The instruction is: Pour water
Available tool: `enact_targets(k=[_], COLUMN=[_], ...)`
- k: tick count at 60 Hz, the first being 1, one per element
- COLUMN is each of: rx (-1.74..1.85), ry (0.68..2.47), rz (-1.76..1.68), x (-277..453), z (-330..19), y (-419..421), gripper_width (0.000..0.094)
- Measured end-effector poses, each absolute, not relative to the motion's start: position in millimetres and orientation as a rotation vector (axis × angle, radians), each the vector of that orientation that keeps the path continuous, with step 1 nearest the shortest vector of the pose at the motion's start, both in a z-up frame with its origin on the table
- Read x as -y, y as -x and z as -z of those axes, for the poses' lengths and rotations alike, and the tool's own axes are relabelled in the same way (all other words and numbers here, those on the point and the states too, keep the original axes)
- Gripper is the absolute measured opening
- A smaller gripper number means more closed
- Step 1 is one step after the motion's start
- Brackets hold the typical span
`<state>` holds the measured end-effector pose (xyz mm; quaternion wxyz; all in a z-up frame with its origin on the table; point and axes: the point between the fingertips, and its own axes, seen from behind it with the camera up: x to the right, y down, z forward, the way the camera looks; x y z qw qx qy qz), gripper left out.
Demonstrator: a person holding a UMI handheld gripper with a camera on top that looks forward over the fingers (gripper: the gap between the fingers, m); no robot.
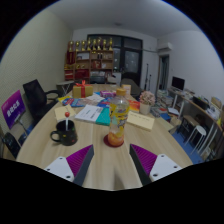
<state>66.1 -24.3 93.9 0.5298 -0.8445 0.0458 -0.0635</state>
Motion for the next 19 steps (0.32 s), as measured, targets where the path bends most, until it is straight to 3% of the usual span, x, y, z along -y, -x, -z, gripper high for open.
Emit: enact_targets(k=[19], rx=[-0.229], ry=[2.002], rz=[0.035], x=[165], z=[-216], y=[9], gripper_width=[0.0809])
